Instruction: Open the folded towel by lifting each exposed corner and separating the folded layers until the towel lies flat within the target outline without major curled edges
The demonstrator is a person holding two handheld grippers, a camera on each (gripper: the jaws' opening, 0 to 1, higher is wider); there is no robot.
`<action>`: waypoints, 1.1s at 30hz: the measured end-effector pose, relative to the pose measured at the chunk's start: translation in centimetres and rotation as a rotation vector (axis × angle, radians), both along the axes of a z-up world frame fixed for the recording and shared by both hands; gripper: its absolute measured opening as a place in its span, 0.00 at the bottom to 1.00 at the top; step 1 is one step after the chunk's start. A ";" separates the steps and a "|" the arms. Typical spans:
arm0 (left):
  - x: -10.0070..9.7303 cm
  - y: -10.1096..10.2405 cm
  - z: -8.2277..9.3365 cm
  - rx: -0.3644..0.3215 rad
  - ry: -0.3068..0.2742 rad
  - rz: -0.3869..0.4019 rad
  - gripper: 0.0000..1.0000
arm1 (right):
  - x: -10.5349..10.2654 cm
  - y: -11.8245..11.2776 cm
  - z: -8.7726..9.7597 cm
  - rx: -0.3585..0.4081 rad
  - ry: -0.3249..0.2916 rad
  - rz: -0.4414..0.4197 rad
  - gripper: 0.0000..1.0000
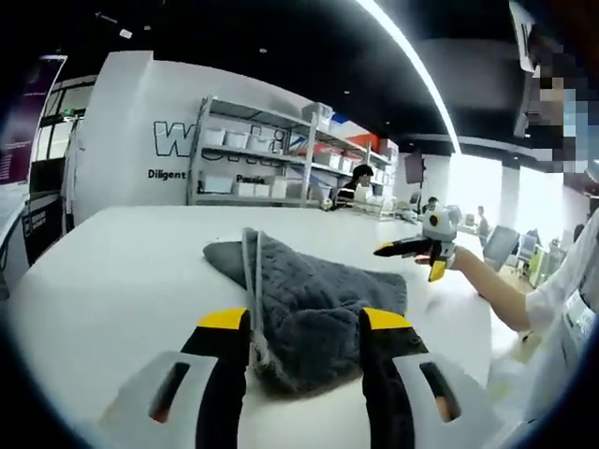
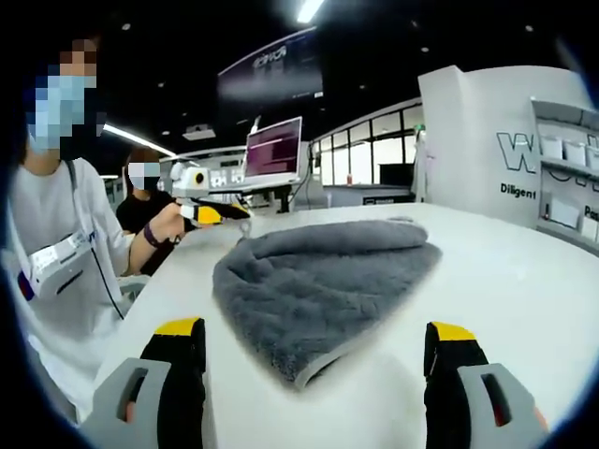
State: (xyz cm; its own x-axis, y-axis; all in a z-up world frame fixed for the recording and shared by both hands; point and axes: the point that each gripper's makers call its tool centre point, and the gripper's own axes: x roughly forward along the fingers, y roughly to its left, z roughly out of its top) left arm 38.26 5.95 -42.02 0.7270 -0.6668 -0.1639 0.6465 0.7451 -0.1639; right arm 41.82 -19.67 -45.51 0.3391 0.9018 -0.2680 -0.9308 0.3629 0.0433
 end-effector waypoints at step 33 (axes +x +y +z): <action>3.1 -4.6 2.1 0.217 -0.033 -0.114 0.99 | 0.5 -0.7 2.1 0.076 -0.042 -0.027 0.99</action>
